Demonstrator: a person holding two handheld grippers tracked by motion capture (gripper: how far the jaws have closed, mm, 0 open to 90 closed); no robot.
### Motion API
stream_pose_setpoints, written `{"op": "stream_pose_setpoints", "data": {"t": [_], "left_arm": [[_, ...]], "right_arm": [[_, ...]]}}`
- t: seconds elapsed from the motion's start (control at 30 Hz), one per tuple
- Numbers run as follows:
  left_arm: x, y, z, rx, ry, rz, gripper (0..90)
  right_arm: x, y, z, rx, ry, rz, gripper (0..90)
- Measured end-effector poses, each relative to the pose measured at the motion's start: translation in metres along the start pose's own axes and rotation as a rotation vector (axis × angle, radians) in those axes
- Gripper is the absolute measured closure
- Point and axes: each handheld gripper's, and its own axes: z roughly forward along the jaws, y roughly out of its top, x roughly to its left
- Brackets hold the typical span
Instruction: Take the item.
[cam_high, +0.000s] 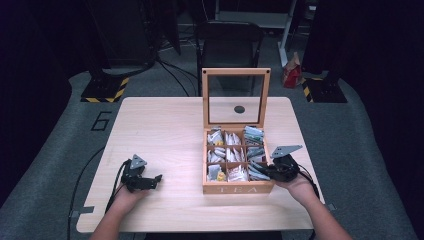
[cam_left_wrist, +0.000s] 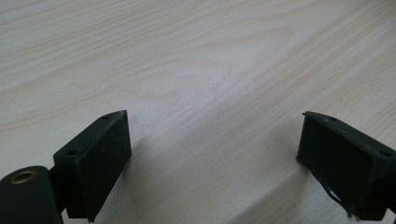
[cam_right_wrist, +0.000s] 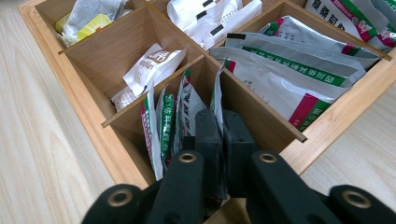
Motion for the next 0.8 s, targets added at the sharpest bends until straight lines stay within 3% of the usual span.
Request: {"op": "stream_pose_setpoints", "data": {"t": [0.5, 0.8], "left_arm": [[0.000, 0.000, 0.000, 0.000, 0.001, 0.000, 9.2], [0.000, 0.000, 0.000, 0.000, -0.001, 0.000, 9.2]], "right_arm": [[0.002, 0.001, -0.003, 0.003, -0.002, -0.014, 89.5], [0.004, 0.010, -0.015, -0.033, 0.008, -0.024, 89.6]]}}
